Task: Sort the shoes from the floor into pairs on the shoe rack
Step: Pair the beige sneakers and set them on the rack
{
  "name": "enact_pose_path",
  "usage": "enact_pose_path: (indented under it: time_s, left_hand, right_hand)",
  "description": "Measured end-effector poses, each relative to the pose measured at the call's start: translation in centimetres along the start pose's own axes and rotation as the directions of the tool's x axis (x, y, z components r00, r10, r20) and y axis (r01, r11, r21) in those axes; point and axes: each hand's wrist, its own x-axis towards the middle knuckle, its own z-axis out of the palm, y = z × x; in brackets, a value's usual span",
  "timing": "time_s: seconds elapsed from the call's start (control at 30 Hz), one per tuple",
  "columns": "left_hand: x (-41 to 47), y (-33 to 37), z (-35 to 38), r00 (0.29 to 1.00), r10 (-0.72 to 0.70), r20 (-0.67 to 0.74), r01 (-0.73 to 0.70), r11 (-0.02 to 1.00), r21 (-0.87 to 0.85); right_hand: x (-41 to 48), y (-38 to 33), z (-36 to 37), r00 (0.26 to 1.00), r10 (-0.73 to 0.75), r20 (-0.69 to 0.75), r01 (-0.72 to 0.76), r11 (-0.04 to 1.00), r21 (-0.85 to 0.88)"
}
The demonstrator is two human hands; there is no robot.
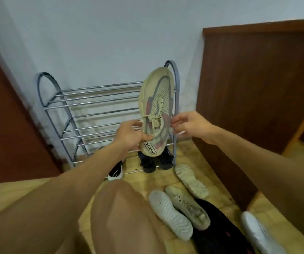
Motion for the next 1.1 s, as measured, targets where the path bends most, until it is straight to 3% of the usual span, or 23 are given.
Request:
enact_pose_path:
  time_s: [0.13, 0.23, 0.47, 0.67, 0.73, 0.87, 1.0, 1.1]
  left_hand:
    - [1.6, -3.0, 5.8, 0.991, -0.111, 0.079, 0.109, 0.994, 0.030]
    - [2.5, -5.7, 9.4, 0.970, -0.179, 0.163, 0.160, 0.979, 0.127]
    - [2.7, -13.7, 14.9, 0.877, -0.387, 0.286, 0.336, 0.918, 0.211]
    - [1.4, -20.4, 14.5, 0.791, -0.570, 0.223, 0.525, 0.819, 0.233]
    - [1.8, -21.2, 14.2, 0.771, -0.594, 0.231, 0.512, 0.793, 0.329]
    - [1.4, -20.7, 15.2, 0.649, -0.659, 0.381, 0.505, 0.747, 0.432]
    - [0.3, -20.5, 16.6, 0.654, -0.630, 0.418, 0.443, 0.767, 0.464]
    - [-0.8, -20.7, 17.5, 0.636, -0.630, 0.446, 0.395, 0.762, 0.514]
  right_hand:
    - [-0.2, 8.3, -2.1, 0.987, 0.163, 0.013, -0.157, 0.965, -0.212]
    - [-0.3, 14.1, -2.5, 0.950, 0.312, 0.018, -0.297, 0.920, -0.257]
    - [-2.9, 24.4, -0.7, 0.773, 0.623, 0.122, -0.557, 0.758, -0.339]
    - [-5.0, 29.4, 3.0, 0.753, 0.651, 0.091, -0.597, 0.735, -0.322]
    - [-5.9, 30.7, 5.0, 0.771, 0.633, 0.066, -0.592, 0.752, -0.288]
    - [-8.5, 33.3, 9.4, 0.767, 0.632, 0.107, -0.592, 0.762, -0.261]
    - [-12.0, 35.5, 11.1, 0.725, 0.688, 0.047, -0.662, 0.713, -0.229]
    - [-15.4, 37.0, 10.1, 0.698, 0.709, -0.105, -0.709, 0.662, -0.244]
